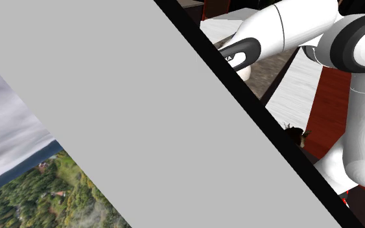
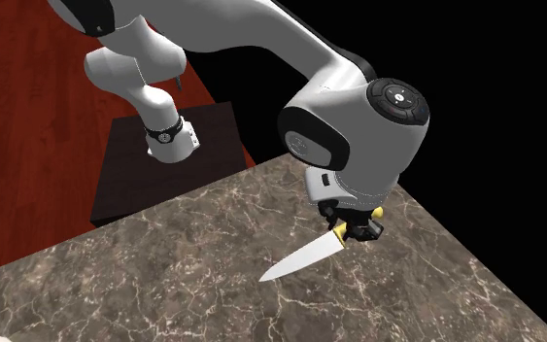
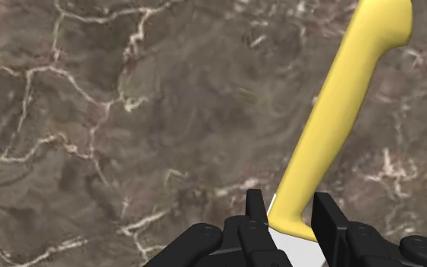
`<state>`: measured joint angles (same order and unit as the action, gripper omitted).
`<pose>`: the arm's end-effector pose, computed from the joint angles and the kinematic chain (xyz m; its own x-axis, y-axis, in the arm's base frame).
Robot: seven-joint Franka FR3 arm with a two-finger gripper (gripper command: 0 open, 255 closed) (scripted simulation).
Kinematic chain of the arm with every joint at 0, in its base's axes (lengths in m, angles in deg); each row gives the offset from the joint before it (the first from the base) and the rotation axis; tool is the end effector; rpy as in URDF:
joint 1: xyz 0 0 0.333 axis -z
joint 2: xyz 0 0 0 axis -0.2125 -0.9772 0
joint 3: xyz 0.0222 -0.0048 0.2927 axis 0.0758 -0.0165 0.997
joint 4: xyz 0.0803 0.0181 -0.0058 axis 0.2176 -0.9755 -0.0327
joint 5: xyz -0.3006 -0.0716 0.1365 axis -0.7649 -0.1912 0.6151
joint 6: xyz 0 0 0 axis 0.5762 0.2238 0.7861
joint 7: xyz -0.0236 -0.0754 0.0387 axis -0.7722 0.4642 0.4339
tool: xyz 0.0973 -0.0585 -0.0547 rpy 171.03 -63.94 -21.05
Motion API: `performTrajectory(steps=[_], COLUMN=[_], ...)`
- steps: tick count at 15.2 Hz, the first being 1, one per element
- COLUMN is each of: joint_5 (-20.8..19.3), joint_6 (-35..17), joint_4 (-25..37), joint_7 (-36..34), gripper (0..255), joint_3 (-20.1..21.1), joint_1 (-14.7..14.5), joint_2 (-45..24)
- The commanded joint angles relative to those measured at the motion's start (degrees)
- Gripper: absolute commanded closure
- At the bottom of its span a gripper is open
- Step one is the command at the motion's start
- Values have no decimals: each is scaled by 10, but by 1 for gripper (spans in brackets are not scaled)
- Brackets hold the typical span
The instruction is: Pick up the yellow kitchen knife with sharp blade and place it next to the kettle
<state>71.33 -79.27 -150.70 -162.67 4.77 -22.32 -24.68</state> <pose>0.5006 0.3521 0.3358 0.5715 -0.8182 -0.0623 -0.8191 -0.5734 0.0177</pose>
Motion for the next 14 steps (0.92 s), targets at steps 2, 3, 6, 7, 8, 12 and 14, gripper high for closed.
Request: performTrajectory(steps=[2, 3, 6, 7, 8, 12, 14], joint_5=[5, 7, 12, 13, 15, 20, 23], joint_6=[17, 23, 42, 49, 55, 82, 95], joint_4=[8, 11, 23, 27, 31, 50, 60], joint_7=[2, 3, 5, 6, 7, 9, 10], gripper=[255, 255, 255, 255, 255, 255, 255], joint_3=[3, 4, 7, 8, 9, 12, 13], joint_1=[2, 2, 4, 4, 4, 5, 5], joint_2=[10, 13, 21, 24, 27, 36, 39])
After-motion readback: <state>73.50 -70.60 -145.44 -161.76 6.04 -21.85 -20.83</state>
